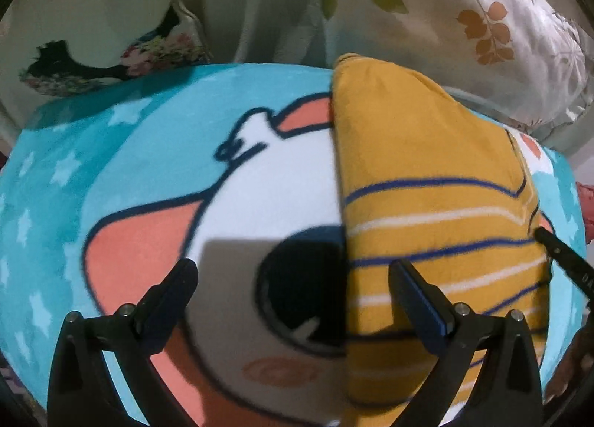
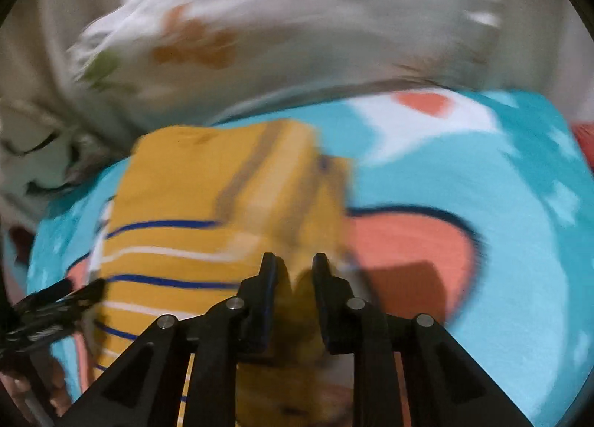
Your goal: Fold small clothes
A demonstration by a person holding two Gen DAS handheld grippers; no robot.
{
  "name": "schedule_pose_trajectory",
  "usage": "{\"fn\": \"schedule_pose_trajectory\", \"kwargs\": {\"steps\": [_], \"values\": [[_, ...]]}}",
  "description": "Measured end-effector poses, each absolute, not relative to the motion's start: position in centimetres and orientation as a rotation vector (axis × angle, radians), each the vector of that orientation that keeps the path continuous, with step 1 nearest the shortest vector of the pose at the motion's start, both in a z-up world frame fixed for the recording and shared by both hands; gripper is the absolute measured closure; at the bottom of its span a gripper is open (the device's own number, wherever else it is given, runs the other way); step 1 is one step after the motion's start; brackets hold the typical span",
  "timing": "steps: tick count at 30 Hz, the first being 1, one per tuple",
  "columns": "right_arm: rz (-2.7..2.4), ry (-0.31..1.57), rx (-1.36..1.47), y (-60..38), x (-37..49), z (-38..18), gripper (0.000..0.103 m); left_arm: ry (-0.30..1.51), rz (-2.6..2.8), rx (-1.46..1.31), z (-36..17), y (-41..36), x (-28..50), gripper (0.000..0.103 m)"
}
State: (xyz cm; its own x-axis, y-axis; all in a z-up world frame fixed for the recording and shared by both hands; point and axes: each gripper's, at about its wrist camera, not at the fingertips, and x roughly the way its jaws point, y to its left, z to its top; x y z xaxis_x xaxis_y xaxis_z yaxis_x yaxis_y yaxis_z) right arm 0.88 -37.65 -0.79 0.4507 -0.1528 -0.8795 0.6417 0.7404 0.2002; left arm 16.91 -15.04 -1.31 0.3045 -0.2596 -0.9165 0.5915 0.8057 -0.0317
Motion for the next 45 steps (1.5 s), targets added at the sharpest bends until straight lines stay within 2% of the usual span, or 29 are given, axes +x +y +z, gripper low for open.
{"fn": "schedule_pose_trajectory", "kwargs": {"steps": [1, 7, 14, 20, 31, 45], "values": [[-0.556, 0.99, 0.566, -38.1, -0.3, -0.7, 0.061, 1.118, -0.571, 0.354, -1.1, -14.6, 16.6, 0.0], [-0.578, 0.985, 0.554, -37.2, -6.1, -0.2, 0.054, 1.114, -0.547, 0.395, -0.6, -12.4, 12.5, 0.0], [-0.499, 1.028, 0.426, -32.1, -8.8, -0.7, 0.052, 1.201, -0.525, 0.354, -1.7, -10.0, 7.0, 0.0], [-0.434, 1.029, 0.343, -29.2, -9.8, 0.0, 0.047, 1.175, -0.535, 0.351, -1.5, -8.8, 3.7, 0.0], [-0.391, 1.043, 0.266, -27.0, -12.0, 0.0, 0.044, 1.13, -0.54, 0.312, 0.9, -7.7, -0.7, 0.0], [-0.378, 1.015, 0.2, -25.3, -12.9, 0.8, 0.04, 1.133, -0.573, 0.303, 1.1, -8.2, -2.2, 0.0]]}}
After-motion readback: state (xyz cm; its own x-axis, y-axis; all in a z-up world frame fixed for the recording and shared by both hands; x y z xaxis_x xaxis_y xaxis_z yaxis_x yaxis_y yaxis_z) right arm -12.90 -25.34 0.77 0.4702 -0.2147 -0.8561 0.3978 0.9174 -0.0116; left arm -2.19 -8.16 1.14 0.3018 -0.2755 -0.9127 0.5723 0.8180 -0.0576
